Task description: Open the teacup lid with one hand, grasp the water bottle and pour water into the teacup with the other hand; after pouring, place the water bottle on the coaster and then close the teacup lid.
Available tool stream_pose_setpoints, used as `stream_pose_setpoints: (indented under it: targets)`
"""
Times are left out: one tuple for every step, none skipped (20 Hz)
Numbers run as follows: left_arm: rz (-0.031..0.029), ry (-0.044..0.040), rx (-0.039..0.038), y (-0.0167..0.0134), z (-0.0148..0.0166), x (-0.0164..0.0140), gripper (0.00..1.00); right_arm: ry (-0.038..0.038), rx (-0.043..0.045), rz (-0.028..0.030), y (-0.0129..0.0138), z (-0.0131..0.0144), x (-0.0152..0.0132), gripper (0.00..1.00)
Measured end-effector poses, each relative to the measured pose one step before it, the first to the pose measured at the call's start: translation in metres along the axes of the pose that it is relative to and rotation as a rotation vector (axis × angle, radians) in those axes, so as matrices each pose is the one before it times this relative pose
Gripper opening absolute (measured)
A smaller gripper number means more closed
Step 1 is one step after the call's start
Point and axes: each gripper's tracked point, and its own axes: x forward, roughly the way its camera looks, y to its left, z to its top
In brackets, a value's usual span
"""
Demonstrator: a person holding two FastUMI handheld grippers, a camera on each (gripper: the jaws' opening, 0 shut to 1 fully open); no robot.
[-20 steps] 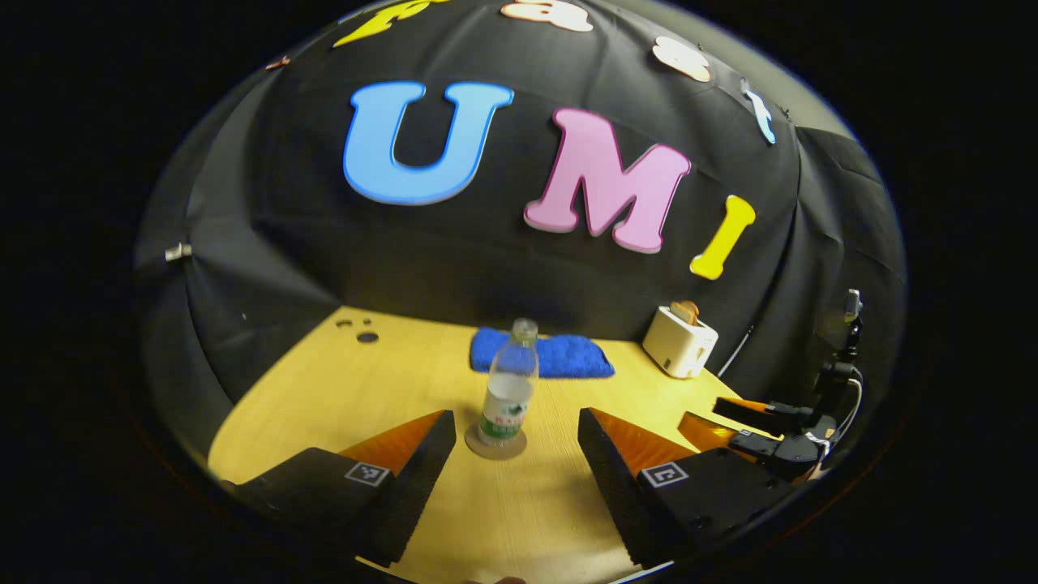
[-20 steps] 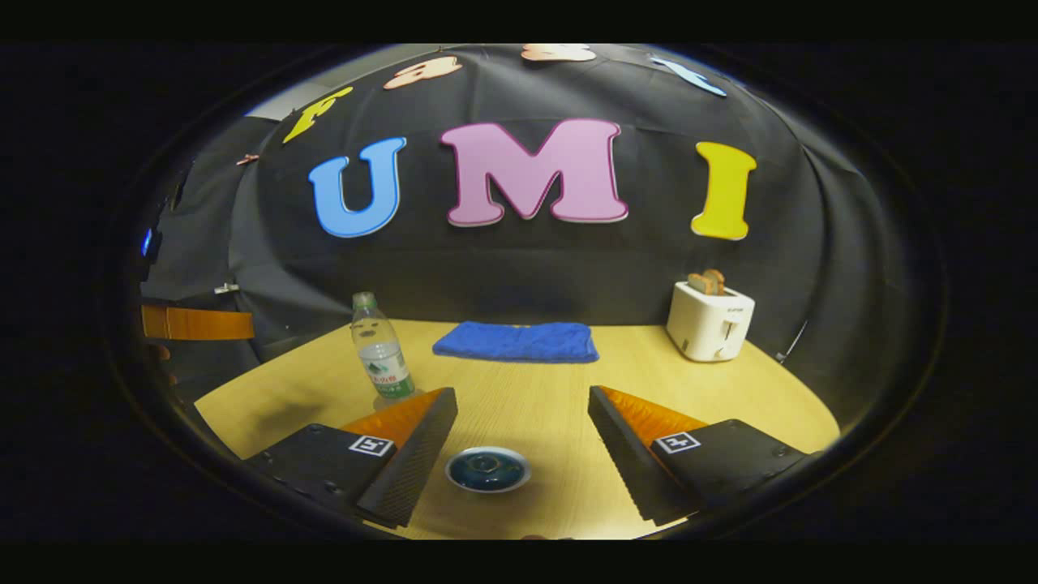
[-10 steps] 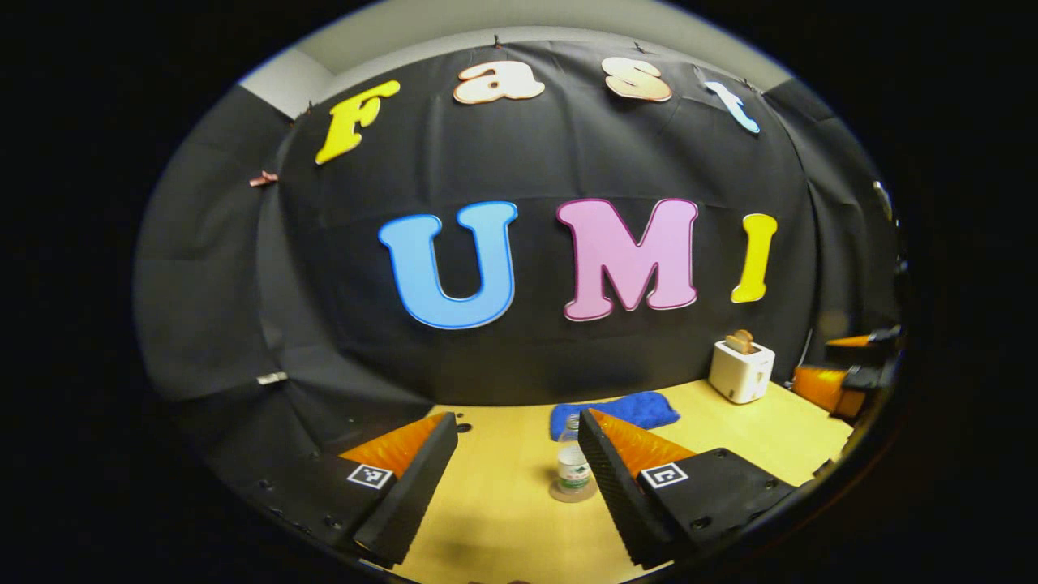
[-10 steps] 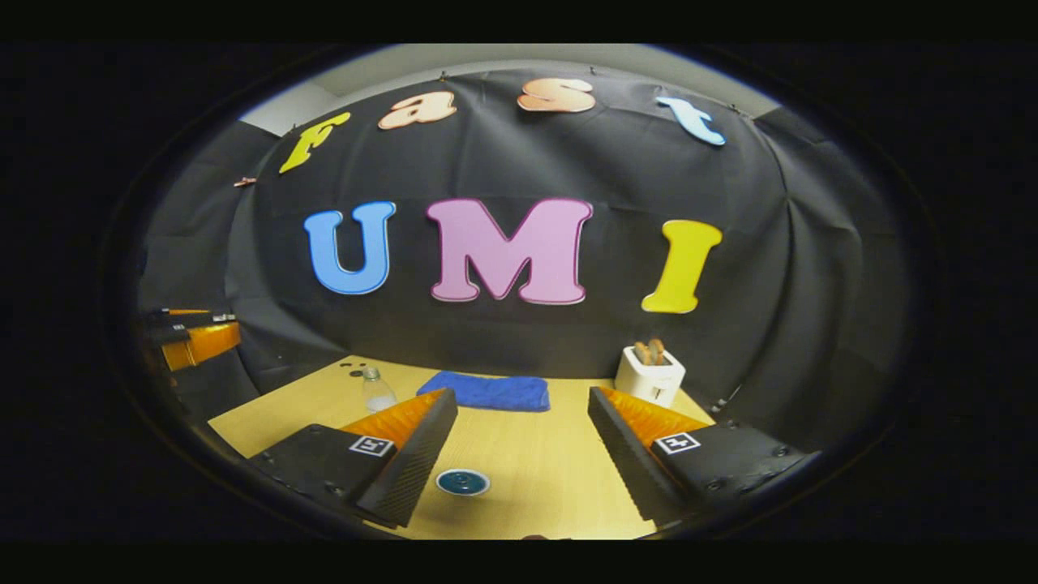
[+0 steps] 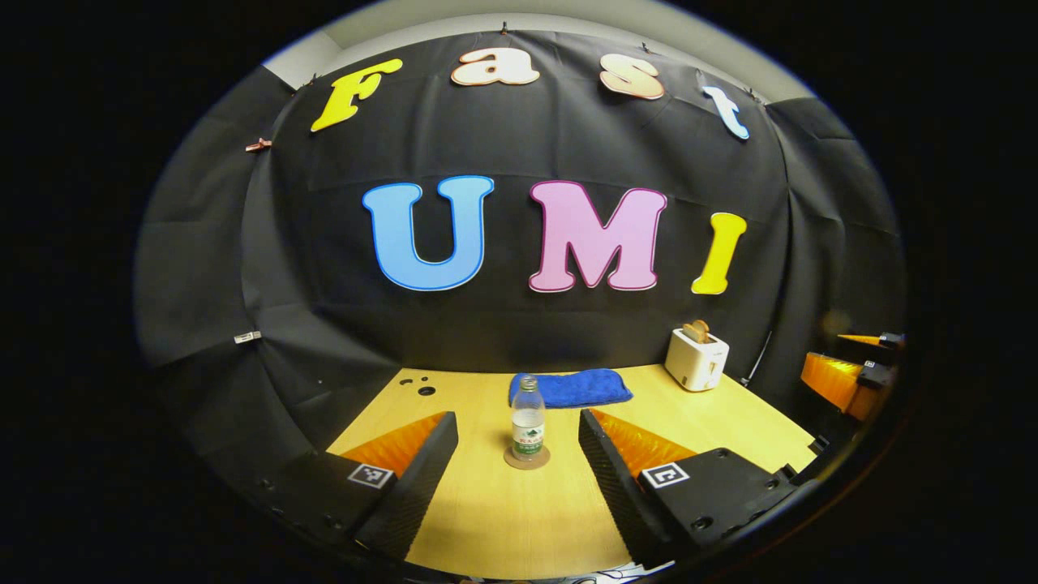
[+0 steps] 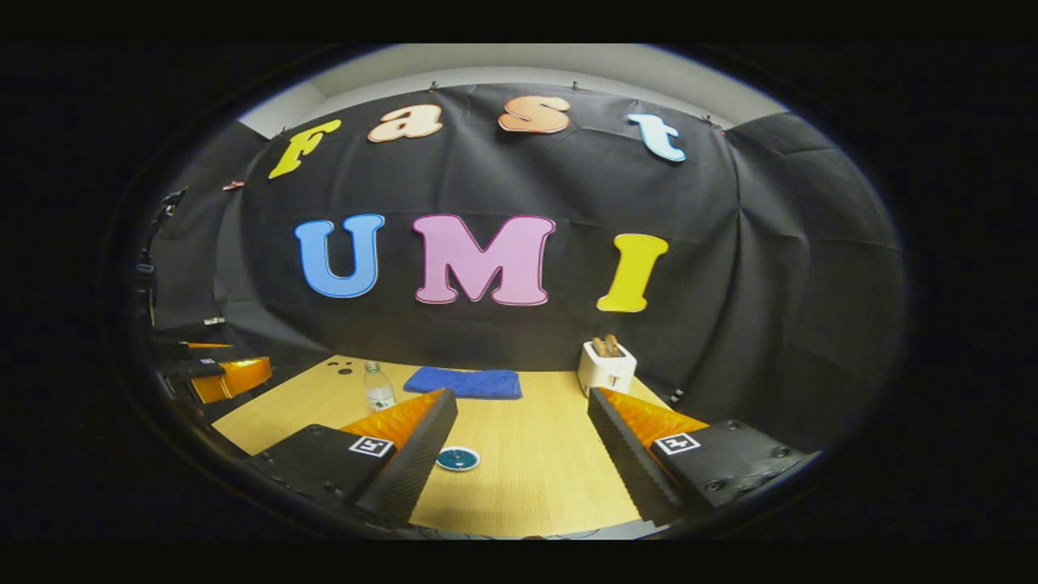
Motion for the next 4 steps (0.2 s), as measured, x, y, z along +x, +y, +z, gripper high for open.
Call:
stream_pose_setpoints:
  targets:
    - [-0.02383,-0.00094,0.00765,-0.00831,-0.00259,-0.00366,0.95,0.00081,-0.00167,-0.01609,-0.00287,-0.00275,-0.00637,0.96]
    - [-0.01891,0.00223,0.00294,-0.00664,-0.00179,-0.00304,0.95,0.00922,0.00372,-0.01085,-0.00131,-0.00477,-0.00555,1.0]
    - [-0.01461,-0.0002,-0.00591,-0.00573,-0.00094,-0.00464,0.95,0.01004,0.01188,-0.00391,0.00144,-0.00562,-0.00609,0.96]
    - [-0.01534,-0.00005,-0.01418,-0.0057,-0.00113,-0.00499,0.95,0.0064,0.01276,-0.0015,0.00223,-0.00386,-0.00667,1.0]
